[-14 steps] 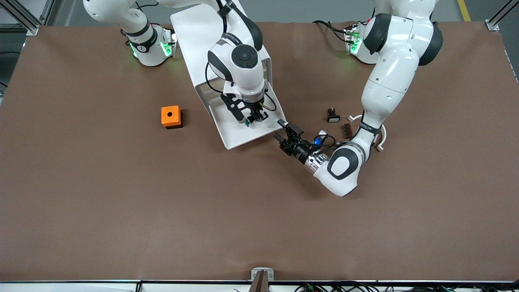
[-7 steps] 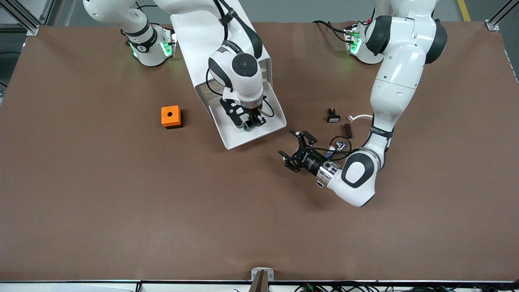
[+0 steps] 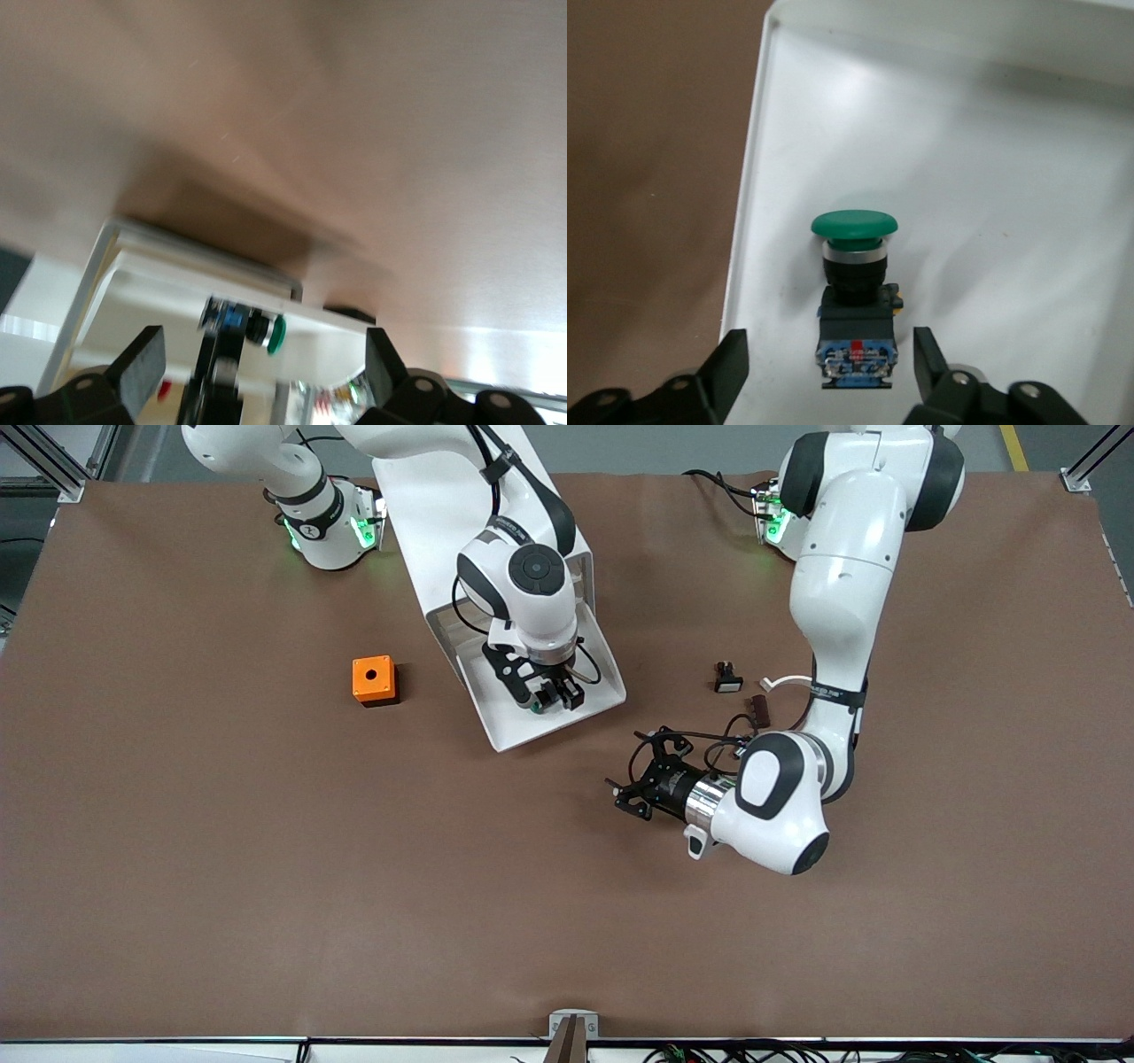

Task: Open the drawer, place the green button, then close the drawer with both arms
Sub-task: 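Withdraw the right gripper while the left gripper moves to the drawer front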

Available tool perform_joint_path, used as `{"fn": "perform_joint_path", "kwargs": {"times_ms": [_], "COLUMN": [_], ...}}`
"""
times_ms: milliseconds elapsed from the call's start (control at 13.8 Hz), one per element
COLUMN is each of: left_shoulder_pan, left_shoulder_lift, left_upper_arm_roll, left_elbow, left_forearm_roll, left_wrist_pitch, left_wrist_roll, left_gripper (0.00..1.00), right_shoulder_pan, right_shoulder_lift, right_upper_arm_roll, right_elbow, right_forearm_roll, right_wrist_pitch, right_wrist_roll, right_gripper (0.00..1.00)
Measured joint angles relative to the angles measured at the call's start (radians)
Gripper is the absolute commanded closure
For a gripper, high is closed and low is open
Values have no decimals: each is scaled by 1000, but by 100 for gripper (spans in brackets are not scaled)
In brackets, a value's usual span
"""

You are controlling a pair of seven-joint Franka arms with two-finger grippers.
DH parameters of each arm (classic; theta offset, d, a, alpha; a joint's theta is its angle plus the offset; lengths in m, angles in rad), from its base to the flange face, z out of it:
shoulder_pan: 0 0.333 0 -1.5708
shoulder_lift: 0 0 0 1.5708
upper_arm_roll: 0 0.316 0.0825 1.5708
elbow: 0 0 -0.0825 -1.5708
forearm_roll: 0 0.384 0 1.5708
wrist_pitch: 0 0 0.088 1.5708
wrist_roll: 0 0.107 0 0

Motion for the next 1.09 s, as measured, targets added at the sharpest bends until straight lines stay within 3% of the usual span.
{"fn": "perform_joint_path", "kwargs": {"times_ms": [218, 581, 1090], "left_shoulder_pan": [-60, -183, -299], "left_shoulder_lift": [-40, -57, -57], "left_upper_arm_roll": [6, 6, 8], "left_elbow": [0, -9, -49], "left_forearm_roll": [156, 428, 662], "left_wrist_pitch": [143, 389, 458], "left_wrist_roll": [72, 84, 62], "left_gripper": [1, 1, 1], "right_shoulder_pan": [-53, -266, -637], "right_shoulder_lift": [-2, -54, -222], "right_upper_arm_roll": [-4, -14, -23], "right_elbow": [97, 232, 246], "right_forearm_roll": [-1, -2, -75], "right_wrist_pitch": [-155, -453, -675], "right_wrist_roll": [-116, -631, -1402], "right_gripper": [0, 0, 0]}}
